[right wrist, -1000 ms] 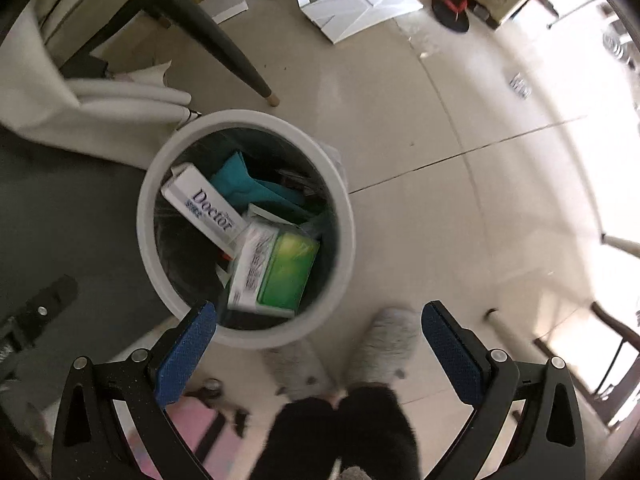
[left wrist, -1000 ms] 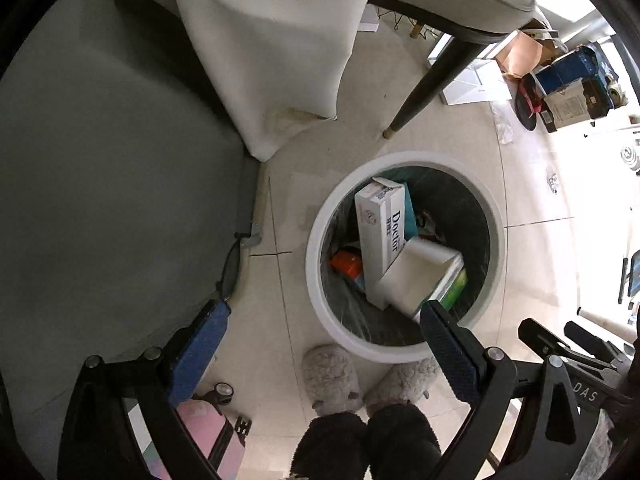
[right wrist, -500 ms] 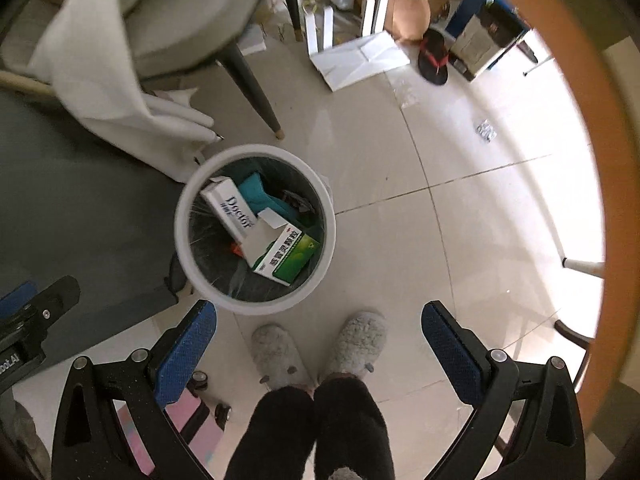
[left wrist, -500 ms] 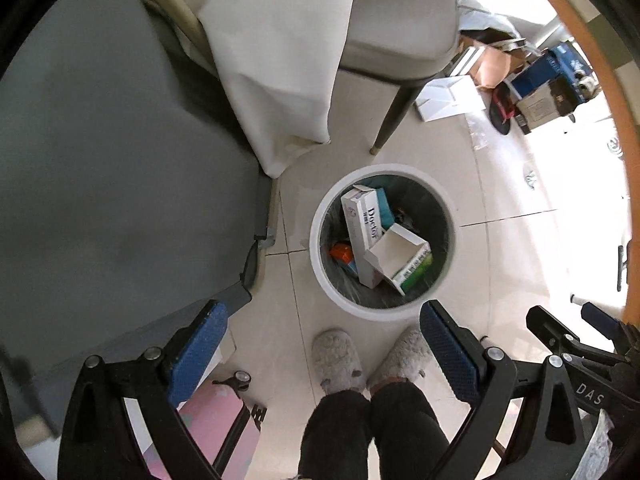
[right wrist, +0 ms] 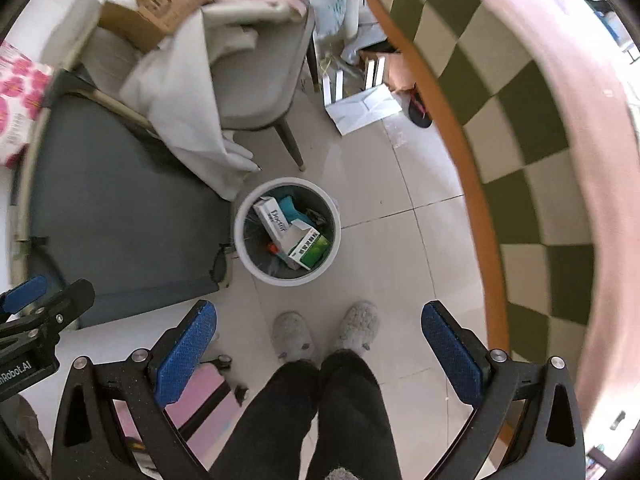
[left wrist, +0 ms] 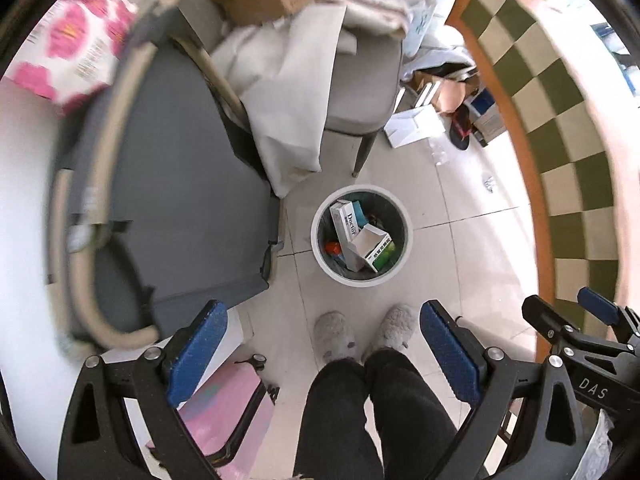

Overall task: Collect trash
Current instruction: 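Move both tools back over the table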

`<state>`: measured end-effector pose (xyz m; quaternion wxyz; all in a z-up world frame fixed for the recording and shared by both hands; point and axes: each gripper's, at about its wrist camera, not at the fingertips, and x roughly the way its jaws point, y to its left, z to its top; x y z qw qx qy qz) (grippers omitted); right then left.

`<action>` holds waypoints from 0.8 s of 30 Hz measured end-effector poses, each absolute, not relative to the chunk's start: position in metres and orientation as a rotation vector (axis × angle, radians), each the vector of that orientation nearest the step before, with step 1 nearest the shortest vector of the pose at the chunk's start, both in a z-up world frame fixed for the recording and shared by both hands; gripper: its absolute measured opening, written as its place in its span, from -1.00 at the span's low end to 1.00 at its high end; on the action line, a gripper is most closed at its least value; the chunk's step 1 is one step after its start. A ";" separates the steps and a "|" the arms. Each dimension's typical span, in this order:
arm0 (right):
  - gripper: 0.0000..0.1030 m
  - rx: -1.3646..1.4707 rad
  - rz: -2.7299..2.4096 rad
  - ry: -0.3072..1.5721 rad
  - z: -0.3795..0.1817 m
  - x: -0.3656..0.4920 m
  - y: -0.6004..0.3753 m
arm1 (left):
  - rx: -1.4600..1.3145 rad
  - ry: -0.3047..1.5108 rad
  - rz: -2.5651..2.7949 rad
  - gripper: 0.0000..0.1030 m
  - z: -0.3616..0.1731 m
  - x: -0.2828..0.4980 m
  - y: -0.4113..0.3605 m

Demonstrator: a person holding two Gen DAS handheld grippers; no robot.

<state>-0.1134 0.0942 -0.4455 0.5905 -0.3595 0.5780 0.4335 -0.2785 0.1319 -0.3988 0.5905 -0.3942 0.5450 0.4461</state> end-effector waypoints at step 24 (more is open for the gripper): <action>1.00 -0.184 0.619 1.415 -0.291 0.221 -0.034 | -0.487 1.252 0.812 0.92 -0.248 0.087 0.113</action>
